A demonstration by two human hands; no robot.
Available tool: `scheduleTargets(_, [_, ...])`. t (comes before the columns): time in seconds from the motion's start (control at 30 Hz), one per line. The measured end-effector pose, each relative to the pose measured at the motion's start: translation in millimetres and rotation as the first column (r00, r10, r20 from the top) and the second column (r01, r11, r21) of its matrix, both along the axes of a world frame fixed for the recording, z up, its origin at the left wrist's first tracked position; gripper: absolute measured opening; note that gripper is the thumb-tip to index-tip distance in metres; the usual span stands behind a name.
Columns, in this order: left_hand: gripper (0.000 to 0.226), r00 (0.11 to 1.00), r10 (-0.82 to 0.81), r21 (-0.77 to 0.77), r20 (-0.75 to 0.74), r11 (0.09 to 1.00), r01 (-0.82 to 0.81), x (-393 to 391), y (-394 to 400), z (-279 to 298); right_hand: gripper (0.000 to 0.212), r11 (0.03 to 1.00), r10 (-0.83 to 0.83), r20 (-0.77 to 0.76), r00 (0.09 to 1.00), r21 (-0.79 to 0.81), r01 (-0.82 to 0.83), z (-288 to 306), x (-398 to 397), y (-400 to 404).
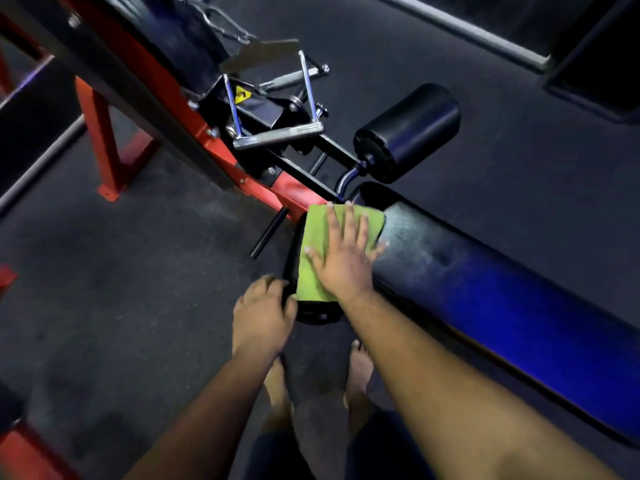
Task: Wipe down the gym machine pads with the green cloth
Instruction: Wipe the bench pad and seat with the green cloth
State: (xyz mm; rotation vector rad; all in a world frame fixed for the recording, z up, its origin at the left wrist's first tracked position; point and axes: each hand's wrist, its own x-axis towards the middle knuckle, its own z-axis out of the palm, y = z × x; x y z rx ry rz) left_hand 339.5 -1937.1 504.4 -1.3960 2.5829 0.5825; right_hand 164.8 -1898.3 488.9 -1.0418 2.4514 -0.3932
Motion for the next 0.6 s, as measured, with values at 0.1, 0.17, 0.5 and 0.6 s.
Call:
scheduleTargets(0.1, [0.06, 0.994, -0.023, 0.202, -0.102, 0.978, 0.044, 8, -18, -23, 0.091, 0.99, -0.136, 0.11, 0.985, -0.022, 0.139, -33, 29, 12])
scheduleTargets(0.17, [0.071, 0.975, 0.031, 0.409, -0.218, 0.91, 0.063, 11, -23, -31, 0.078, 0.977, -0.189, 0.101, 0.977, -0.079, 0.198, -35, 50, 26])
scheduleTargets(0.5, [0.077, 0.979, 0.023, 0.627, -0.204, 0.771, 0.113, 13, -25, -21, 0.065, 0.996, -0.022, -0.037, 0.999, 0.084, 0.025, -23, 23, -30])
scheduleTargets(0.6, [0.085, 0.965, 0.109, 0.697, -0.238, 0.711, 0.091, 16, -31, -22, 0.061, 0.992, 0.038, -0.105, 0.994, 0.126, -0.025, -18, 35, -26])
